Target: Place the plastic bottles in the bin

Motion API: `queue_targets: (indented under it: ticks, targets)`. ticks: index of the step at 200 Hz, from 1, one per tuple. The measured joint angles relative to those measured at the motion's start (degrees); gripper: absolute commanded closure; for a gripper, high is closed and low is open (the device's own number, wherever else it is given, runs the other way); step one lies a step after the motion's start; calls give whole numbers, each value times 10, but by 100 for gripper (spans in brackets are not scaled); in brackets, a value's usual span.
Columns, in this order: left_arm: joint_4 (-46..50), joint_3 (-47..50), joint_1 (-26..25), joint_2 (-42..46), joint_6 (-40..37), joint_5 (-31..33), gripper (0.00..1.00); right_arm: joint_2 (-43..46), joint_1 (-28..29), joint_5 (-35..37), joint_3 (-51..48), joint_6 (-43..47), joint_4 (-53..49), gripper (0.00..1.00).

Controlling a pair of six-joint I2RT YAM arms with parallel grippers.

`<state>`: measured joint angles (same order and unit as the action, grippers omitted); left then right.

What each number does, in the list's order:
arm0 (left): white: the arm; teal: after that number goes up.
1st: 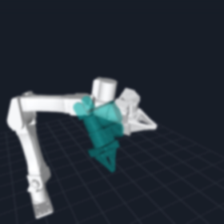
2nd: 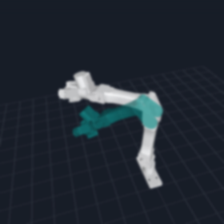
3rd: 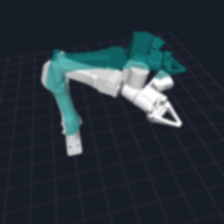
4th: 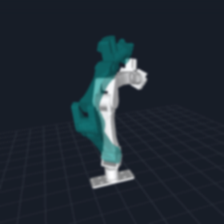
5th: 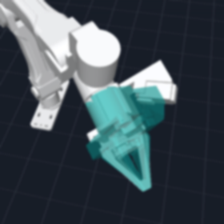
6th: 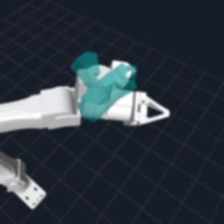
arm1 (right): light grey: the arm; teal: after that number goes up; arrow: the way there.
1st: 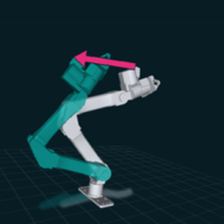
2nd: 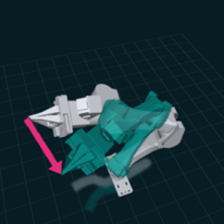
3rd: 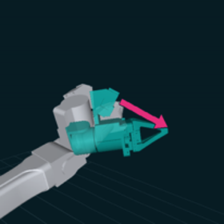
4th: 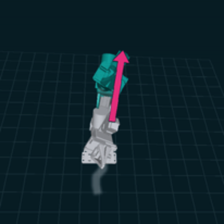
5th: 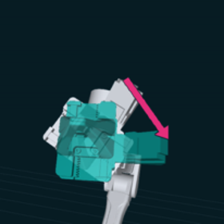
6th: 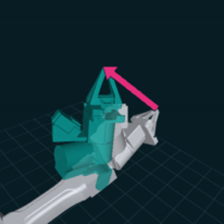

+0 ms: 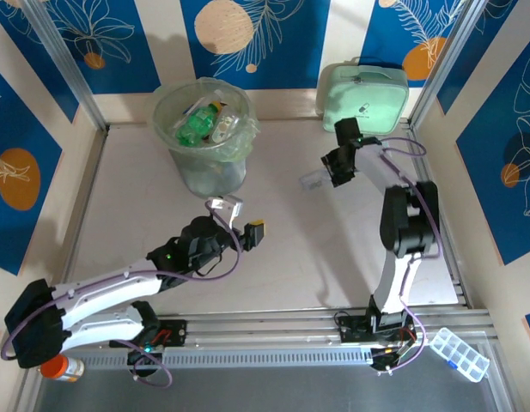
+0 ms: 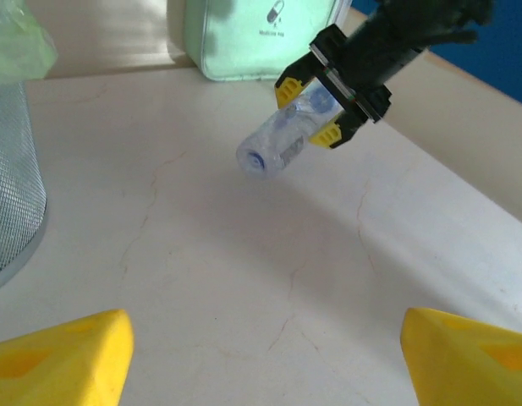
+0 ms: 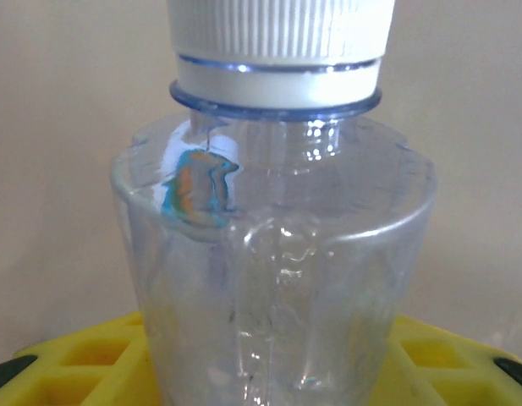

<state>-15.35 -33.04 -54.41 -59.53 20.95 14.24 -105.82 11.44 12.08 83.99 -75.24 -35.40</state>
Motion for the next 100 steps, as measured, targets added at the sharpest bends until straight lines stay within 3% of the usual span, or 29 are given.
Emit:
queue_targets:
  ticks: [54,100]
  targets:
    - [4,0,0,22,-2,-9,5,247,165,34,-223,121,151,47]
    - [9,0,0,0,0,-29,1,333,207,-40,-360,218,298,49]
